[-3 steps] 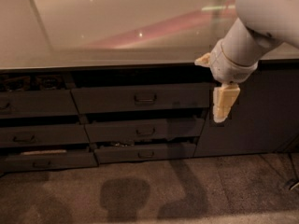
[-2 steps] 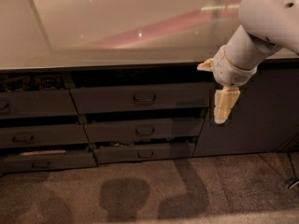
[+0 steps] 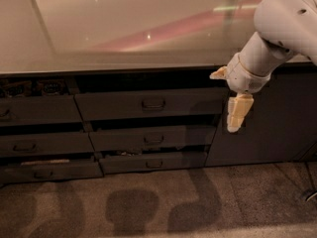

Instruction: Open top drawer

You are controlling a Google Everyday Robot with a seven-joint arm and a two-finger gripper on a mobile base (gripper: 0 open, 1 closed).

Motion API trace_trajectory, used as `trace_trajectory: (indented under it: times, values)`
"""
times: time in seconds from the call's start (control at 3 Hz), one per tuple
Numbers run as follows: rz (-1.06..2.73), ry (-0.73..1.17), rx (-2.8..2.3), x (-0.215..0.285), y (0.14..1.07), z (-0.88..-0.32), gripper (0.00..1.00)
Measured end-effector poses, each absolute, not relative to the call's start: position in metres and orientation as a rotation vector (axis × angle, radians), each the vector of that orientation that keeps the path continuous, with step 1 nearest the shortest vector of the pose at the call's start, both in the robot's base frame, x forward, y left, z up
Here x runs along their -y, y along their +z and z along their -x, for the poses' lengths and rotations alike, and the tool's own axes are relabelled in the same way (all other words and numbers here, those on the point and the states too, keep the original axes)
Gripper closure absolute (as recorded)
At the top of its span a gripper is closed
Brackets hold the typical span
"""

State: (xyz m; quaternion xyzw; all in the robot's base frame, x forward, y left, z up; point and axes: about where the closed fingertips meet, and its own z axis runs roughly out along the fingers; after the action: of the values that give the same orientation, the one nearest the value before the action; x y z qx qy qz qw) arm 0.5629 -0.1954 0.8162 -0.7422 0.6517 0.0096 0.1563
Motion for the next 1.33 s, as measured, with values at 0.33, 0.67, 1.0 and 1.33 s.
trace_trajectory:
  times: [0.33, 0.67, 1.0, 1.33]
  values:
    - [2.121, 0.052, -1.906, 0.207, 0.805, -0.589, 0.0]
    - [2.089, 0.161, -1.986, 0.241, 0.767, -0.658, 0.0]
    - [2.089, 0.161, -1.986, 0.241, 0.767, -0.658, 0.0]
    - [2.109, 0.083, -1.95, 0.24, 0.758, -0.656, 0.0]
